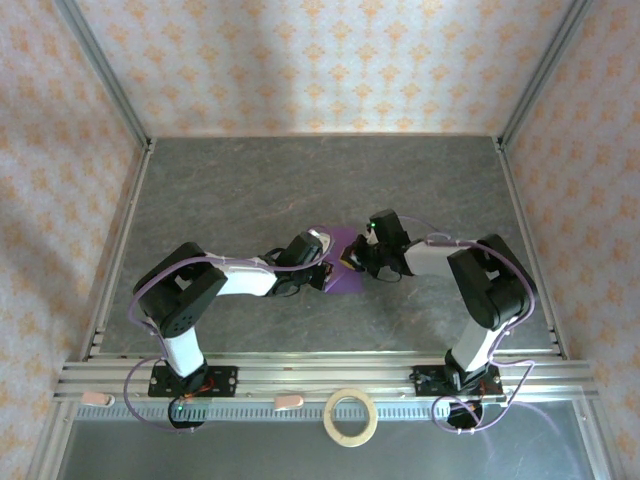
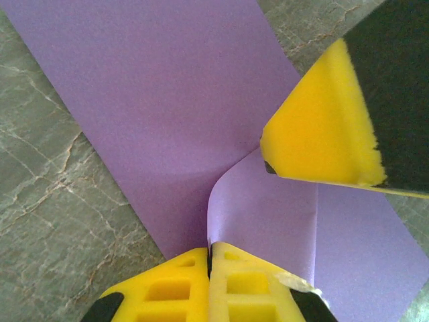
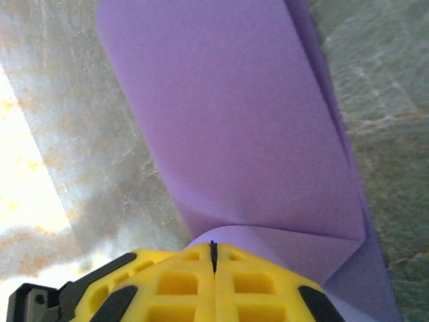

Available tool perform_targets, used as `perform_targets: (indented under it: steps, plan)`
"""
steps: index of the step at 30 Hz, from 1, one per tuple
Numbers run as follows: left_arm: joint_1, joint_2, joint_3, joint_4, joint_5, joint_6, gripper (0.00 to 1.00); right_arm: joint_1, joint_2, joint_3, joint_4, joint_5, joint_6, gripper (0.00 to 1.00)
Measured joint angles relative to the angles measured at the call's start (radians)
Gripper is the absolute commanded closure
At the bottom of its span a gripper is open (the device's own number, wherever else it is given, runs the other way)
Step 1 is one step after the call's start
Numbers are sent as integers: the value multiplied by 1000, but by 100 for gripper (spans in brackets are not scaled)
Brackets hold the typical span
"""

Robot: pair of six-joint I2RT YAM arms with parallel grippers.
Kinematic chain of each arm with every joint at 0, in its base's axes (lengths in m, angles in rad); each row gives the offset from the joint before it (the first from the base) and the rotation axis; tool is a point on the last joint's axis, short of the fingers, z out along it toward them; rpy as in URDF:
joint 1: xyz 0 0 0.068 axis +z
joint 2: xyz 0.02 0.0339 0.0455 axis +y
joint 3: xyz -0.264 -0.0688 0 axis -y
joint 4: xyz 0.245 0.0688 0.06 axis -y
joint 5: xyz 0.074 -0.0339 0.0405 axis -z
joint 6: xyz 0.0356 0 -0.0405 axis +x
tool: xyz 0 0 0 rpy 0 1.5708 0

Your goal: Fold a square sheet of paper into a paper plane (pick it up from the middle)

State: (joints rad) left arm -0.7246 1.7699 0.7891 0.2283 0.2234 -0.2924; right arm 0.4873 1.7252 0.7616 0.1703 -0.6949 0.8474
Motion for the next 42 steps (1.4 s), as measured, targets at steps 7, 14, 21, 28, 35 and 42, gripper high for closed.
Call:
perform_targets:
  steps: [7,14,21,28,35,42]
  plan:
    - [0,0,4,-8,0,-1,93,-2,5,-68,57,13,-14,100]
    - [0,-22,37,-93,-5,-14,68,-2,5,-84,91,11,-15,100]
    - [13,-126,72,-171,-39,-57,55,-2,5,-84,92,11,-15,100]
    - [34,-199,87,-179,87,-126,93,-2,5,-86,96,11,-15,100]
    - [39,-87,160,-177,373,-183,96,-2,5,-86,96,11,-15,100]
    - [63,18,197,-183,469,-212,98,-6,5,-87,97,7,-31,100]
